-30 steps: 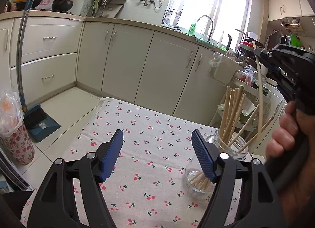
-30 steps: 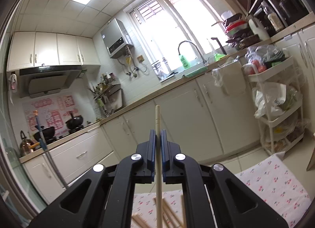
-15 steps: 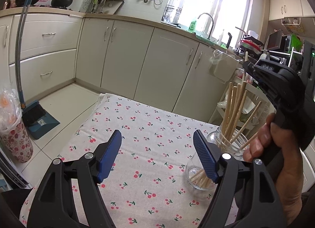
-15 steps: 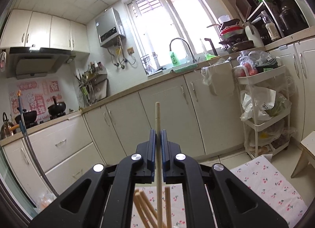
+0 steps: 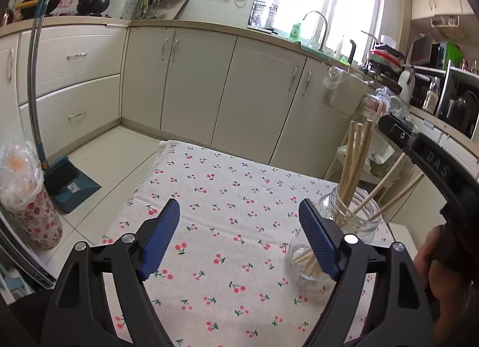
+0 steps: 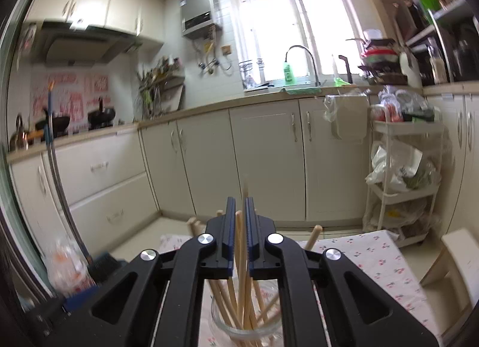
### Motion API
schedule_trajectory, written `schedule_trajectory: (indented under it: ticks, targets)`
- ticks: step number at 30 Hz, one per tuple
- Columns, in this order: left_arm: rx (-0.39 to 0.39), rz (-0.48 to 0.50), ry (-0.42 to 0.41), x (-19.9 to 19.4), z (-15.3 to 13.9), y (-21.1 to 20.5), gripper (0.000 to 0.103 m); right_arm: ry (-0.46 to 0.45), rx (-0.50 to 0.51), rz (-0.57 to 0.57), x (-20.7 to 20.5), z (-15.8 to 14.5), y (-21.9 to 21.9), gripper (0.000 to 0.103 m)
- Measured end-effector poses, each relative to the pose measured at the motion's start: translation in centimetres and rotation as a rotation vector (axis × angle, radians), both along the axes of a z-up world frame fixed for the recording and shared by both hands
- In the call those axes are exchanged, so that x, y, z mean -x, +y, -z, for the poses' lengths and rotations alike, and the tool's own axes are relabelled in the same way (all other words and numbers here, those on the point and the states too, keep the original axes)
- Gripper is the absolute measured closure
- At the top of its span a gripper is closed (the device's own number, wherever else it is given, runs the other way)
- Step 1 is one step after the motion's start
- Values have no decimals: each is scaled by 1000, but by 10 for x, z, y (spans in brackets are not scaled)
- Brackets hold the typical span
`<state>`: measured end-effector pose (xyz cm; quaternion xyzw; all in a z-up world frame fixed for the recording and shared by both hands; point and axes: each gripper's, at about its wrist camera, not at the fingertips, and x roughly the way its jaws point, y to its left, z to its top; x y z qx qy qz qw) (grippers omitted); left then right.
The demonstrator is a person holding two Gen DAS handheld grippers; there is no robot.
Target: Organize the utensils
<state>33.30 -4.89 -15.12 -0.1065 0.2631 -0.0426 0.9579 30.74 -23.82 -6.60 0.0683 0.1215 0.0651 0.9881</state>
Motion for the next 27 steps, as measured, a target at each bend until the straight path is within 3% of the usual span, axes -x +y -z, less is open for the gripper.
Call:
schedule_trajectory:
  ticks: [2,7,14,22,27]
  targets:
    - [-18,-3,1,5,-5,-1,20,6,23,-8,5,-1,1,80]
    - [-53,2,6,19,-22,-2,16,-3,23,2,26,-16,-7,78]
    - [-146,11,21,41,-46,-9,12,113,3,58,74,-19,-17,37]
    - [-225,26,44,83,-74,-14,8,323,-49,114,130,-2,-28,23]
    - [-259,43,60,120,-95,-13,8,397,-48,127,171,-17,-24,17]
